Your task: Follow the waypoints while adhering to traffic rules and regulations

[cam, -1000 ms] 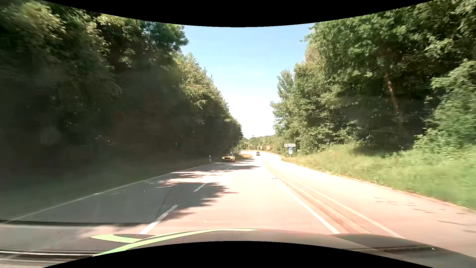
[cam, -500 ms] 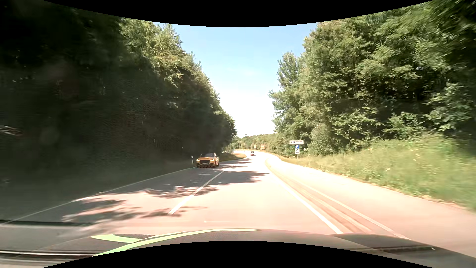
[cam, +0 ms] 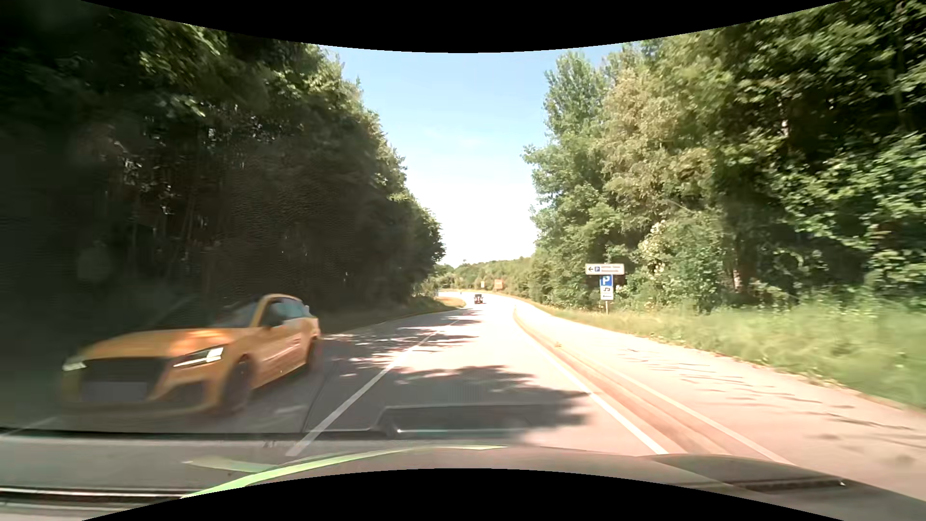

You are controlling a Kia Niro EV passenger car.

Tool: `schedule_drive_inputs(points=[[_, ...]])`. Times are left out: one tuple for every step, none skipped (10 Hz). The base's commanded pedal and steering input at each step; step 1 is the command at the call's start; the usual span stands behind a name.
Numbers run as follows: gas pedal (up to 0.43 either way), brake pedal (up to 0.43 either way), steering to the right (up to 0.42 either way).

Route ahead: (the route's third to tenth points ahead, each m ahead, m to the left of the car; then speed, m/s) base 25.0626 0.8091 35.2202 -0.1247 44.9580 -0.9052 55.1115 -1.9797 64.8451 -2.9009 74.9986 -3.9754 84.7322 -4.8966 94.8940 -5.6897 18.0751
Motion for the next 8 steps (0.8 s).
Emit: schedule_drive_inputs(points=[[0.000,0.000,0.016],[0.000,0.000,0.016],[0.000,0.000,0.016],[0.000,0.000,0.016],[0.000,0.000,0.016],[0.000,0.000,0.016],[0.000,0.000,0.016],[0.000,0.000,0.016]])
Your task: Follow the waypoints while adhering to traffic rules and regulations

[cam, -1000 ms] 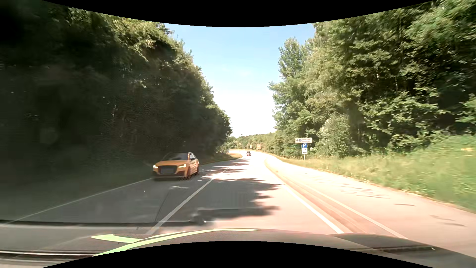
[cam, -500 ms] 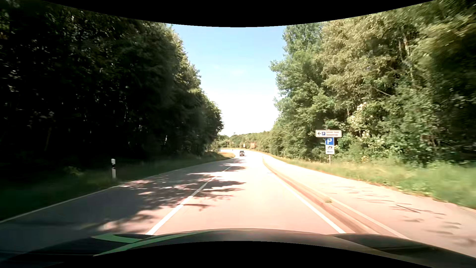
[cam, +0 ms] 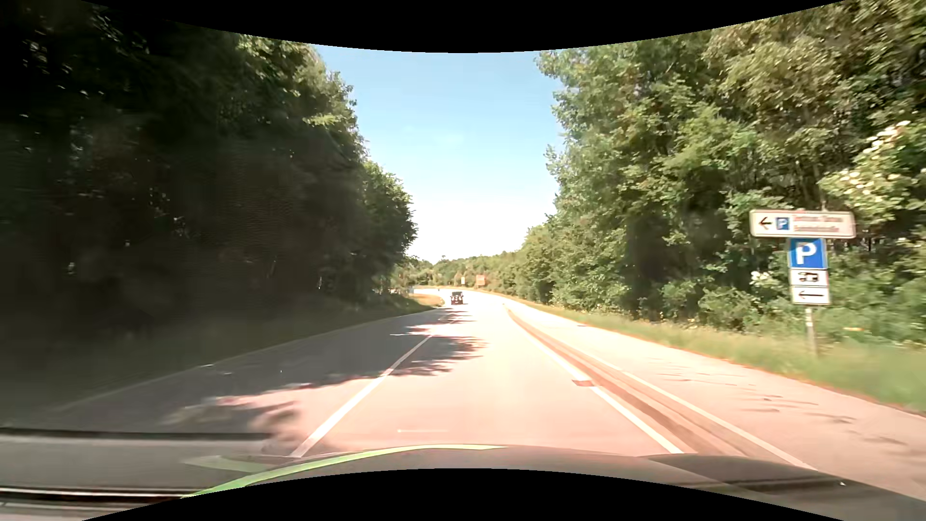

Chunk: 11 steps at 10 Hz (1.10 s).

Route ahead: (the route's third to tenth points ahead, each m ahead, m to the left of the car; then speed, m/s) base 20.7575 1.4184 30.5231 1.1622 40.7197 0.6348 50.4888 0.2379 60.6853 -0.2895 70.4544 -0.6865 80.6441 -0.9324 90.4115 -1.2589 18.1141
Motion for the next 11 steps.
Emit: schedule_drive_inputs(points=[[0.000,0.000,0.016],[0.000,0.000,0.016],[0.000,0.000,0.015],[0.000,0.000,0.014],[0.000,0.000,0.014],[0.000,0.000,0.013],[0.000,0.000,0.012],[0.000,0.000,0.011],[0.000,0.000,0.011],[0.000,0.000,0.011],[0.000,0.012,0.011]])
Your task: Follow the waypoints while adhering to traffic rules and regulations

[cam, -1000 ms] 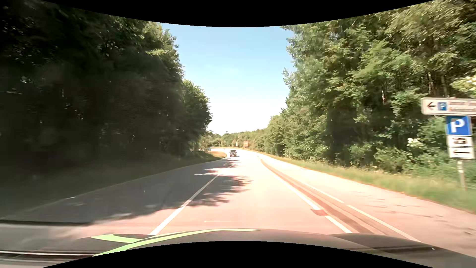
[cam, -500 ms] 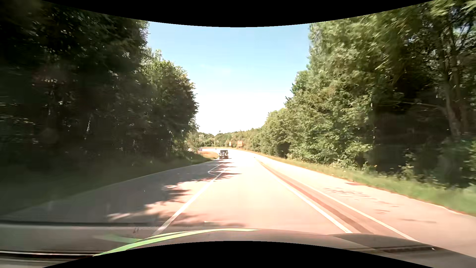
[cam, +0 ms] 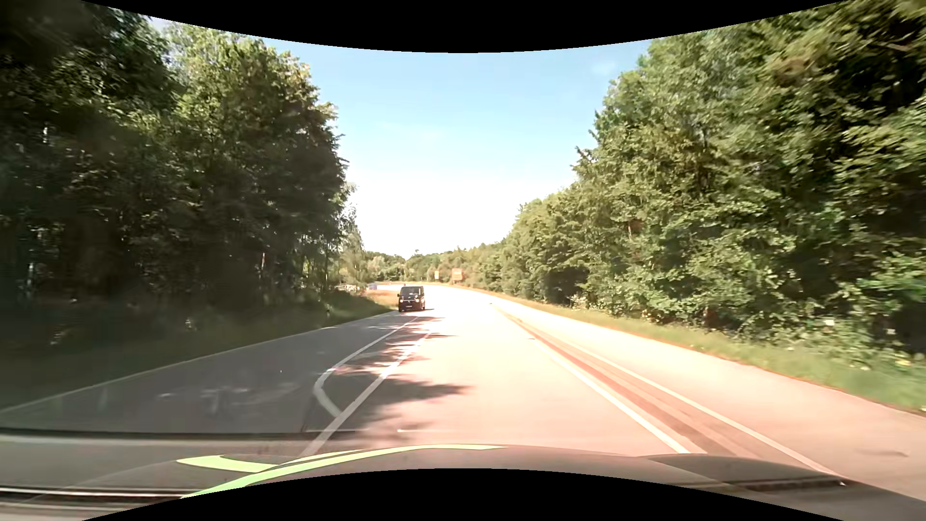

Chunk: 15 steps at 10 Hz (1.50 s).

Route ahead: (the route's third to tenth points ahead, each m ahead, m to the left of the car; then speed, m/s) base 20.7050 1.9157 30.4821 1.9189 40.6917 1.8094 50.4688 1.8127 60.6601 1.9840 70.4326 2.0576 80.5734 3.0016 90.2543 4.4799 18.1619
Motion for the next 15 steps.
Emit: schedule_drive_inputs(points=[[0.000,0.030,0.011],[0.000,0.073,0.010],[0.000,0.091,0.010],[0.000,0.110,0.009],[0.000,0.110,0.009],[0.000,0.116,0.006],[0.000,0.122,0.006],[0.000,0.134,0.004],[0.000,0.152,0.002],[0.000,0.171,0.000],[0.000,0.171,0.000],[0.000,0.177,-0.003],[0.000,0.171,-0.005],[0.000,0.177,-0.006],[0.000,0.177,-0.007]])
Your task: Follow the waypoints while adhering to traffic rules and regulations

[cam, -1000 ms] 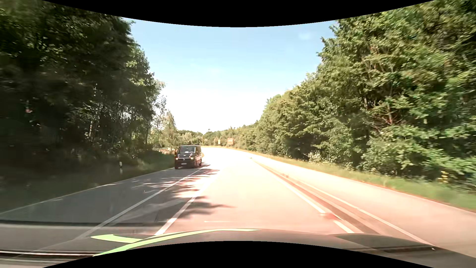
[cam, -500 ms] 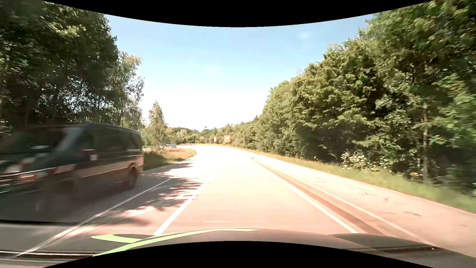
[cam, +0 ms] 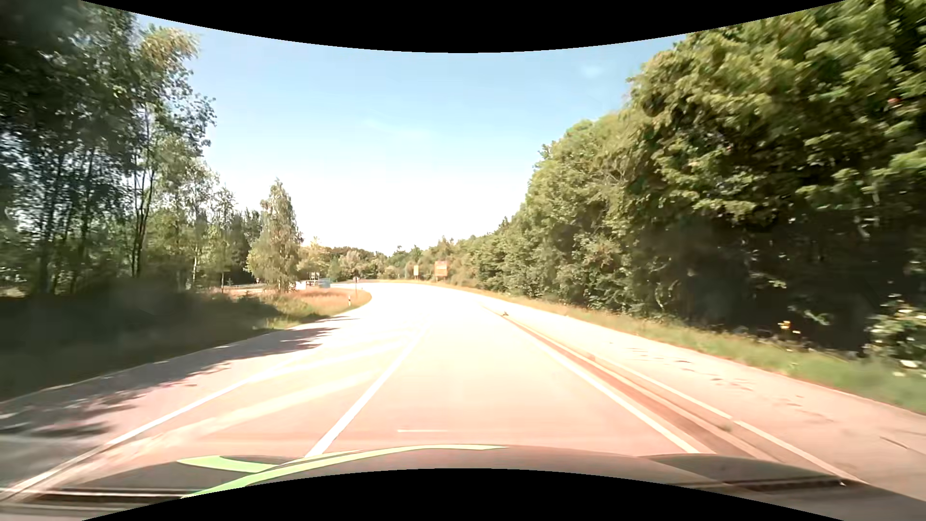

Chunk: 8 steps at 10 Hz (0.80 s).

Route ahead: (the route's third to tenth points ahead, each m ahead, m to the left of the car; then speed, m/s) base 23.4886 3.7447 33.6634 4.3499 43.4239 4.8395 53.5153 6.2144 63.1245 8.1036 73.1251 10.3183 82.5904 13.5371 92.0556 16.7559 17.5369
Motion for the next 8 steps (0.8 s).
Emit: schedule_drive_inputs(points=[[0.000,0.177,-0.009],[0.000,0.177,-0.011],[0.000,0.177,-0.014],[0.000,0.177,-0.018],[0.000,0.177,-0.020],[0.000,0.177,-0.020],[0.000,0.177,-0.023],[0.000,0.177,-0.025]])
